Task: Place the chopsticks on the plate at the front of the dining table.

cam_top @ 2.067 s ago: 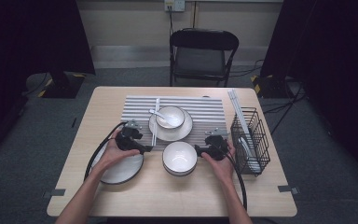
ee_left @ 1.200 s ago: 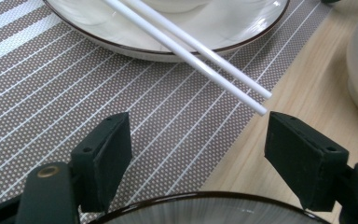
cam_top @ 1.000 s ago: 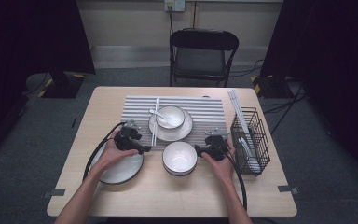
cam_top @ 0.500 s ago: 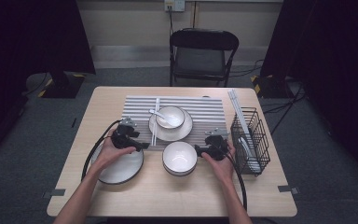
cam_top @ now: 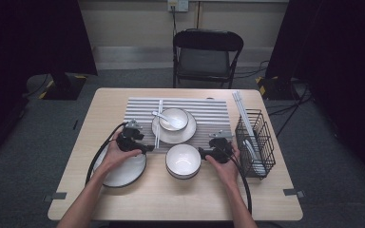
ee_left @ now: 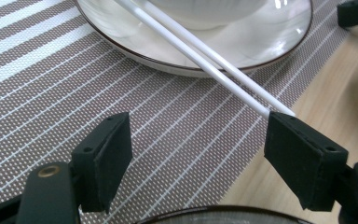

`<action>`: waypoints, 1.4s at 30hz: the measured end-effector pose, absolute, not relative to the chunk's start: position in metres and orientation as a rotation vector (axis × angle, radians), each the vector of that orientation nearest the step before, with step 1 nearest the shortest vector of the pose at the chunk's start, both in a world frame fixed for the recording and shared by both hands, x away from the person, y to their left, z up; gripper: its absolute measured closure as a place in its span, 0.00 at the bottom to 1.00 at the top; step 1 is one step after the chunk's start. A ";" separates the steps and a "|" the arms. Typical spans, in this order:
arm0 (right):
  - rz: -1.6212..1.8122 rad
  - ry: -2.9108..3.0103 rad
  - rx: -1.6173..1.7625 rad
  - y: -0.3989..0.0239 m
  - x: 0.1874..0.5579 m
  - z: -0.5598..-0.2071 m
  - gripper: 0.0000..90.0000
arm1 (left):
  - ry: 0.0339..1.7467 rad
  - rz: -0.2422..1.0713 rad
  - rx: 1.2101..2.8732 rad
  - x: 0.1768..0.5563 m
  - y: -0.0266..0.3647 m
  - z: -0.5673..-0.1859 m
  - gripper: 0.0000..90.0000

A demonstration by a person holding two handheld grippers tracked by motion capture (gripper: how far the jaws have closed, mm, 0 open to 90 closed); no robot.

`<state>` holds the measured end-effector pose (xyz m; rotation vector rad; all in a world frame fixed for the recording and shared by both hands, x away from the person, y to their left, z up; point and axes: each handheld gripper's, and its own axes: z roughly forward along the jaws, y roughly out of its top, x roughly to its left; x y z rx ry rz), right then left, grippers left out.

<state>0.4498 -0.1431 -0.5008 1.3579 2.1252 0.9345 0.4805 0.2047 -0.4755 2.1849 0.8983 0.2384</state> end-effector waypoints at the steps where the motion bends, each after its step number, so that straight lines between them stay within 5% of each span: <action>1: 0.935 2.125 1.358 -0.143 0.450 -0.501 0.19 | 0.897 0.235 2.179 0.481 0.204 -0.476 0.25; 42: 0.933 2.125 1.358 -0.143 0.450 -0.501 0.19 | 0.897 0.248 2.066 0.476 0.221 -0.452 0.19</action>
